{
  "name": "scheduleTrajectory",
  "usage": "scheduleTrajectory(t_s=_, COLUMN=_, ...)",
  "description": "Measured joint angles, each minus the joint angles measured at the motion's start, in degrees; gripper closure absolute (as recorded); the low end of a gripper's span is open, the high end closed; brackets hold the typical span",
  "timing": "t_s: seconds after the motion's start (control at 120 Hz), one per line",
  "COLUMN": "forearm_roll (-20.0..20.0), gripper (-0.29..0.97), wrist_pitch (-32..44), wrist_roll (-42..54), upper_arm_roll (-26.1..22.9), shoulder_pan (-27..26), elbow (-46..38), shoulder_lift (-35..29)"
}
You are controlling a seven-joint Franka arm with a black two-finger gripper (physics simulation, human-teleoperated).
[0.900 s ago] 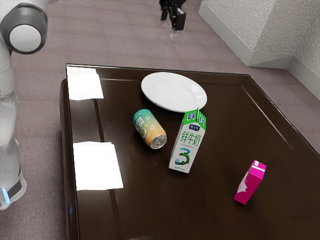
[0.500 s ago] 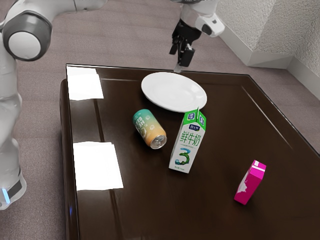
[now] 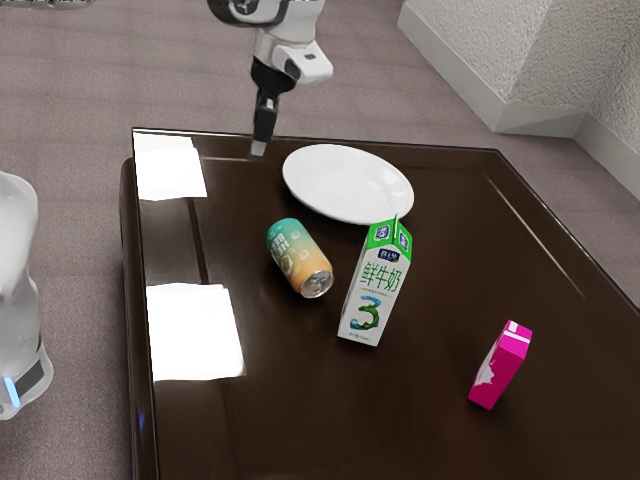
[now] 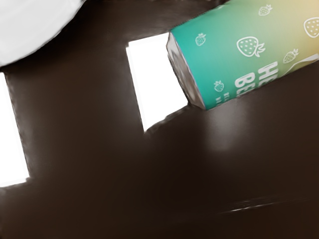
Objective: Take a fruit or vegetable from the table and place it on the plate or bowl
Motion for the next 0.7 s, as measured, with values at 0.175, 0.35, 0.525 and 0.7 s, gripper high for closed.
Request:
scheduleTrajectory(t_s=0.175, forearm_roll=-3.6, gripper=0.0, wrist_pitch=12.7, wrist_roll=11.68, upper_arm_roll=-3.82, shoulder_pan=0.65, elbow=1.83, shoulder_lift=8.54)
scheduleTrajectory(t_s=0.35, forearm_roll=-6.05, gripper=0.0, wrist_pitch=18.35, wrist_roll=21.2, upper_arm_roll=-18.4, shoulder_pan=15.96, elbow=7.3, shoulder_lift=15.4)
scheduleTrajectory(t_s=0.525, forearm_roll=-8.12, gripper=0.0, wrist_pitch=20.6, wrist_roll=28.8, upper_arm_roll=-26.26, shoulder_pan=21.47, elbow=12.21, shoulder_lift=23.02)
scheduleTrajectory(t_s=0.7, forearm_roll=-9.92, gripper=0.0, wrist_pitch=21.26, wrist_roll=34.33, upper_arm_roll=-32.66, shoulder_pan=27.49, elbow=11.12, shoulder_lift=23.93)
